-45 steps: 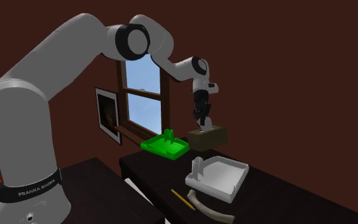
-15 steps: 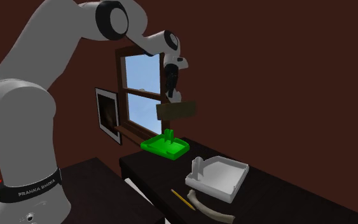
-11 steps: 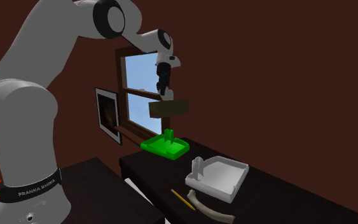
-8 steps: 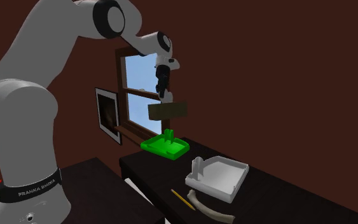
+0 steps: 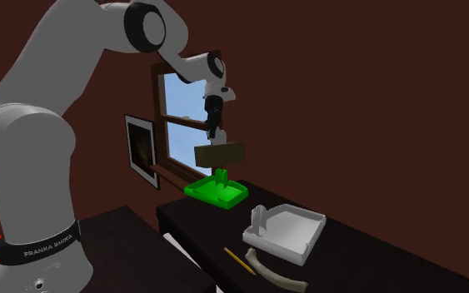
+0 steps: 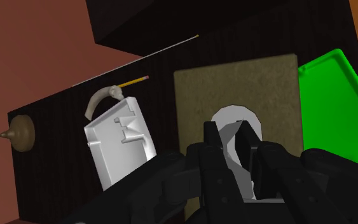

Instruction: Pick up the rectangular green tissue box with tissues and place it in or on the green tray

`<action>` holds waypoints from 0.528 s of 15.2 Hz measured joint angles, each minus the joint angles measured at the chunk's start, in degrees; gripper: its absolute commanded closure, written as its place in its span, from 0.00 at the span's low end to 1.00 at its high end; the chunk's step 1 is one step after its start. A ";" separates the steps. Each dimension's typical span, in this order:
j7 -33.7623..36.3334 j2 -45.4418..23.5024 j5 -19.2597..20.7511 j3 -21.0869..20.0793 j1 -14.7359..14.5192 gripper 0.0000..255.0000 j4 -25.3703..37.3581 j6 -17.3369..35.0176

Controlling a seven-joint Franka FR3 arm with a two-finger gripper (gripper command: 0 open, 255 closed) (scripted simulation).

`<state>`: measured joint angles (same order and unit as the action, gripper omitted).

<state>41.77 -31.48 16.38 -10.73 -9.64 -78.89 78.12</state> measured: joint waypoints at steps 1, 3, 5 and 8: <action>0.17 0.04 -0.01 -0.01 0.08 1.00 -0.88 0.81; 0.47 -0.31 0.02 0.01 0.15 1.00 -1.88 2.13; 0.72 -0.69 0.07 0.04 0.22 1.00 -2.75 3.34; 1.22 -1.82 0.19 0.09 0.18 1.00 -3.50 5.14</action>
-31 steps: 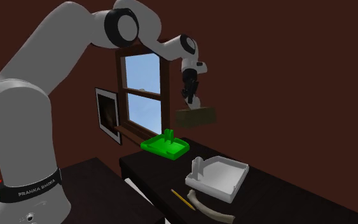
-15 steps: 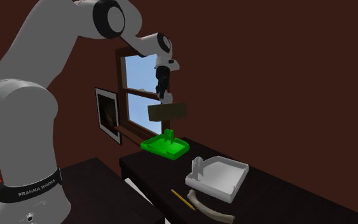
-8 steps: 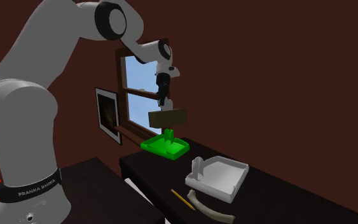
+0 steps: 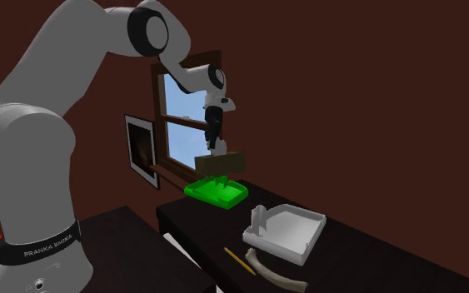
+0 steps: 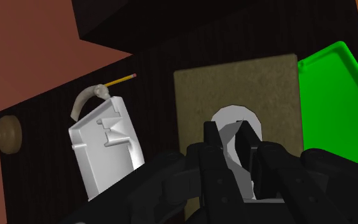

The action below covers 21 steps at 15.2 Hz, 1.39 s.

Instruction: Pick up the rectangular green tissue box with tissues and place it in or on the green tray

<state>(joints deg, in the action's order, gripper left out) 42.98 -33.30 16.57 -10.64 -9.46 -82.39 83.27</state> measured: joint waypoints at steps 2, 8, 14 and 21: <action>0.26 -0.39 0.06 0.02 0.04 1.00 -0.77 1.12; 0.46 -0.88 0.16 0.09 0.13 1.00 -1.49 2.32; 0.46 -0.90 0.17 0.09 0.13 0.00 -1.48 2.33; -0.32 -3.94 0.19 0.07 -1.51 0.00 9.03 -5.01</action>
<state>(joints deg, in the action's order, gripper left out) 42.66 -37.24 16.76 -10.57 -10.96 -73.36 78.25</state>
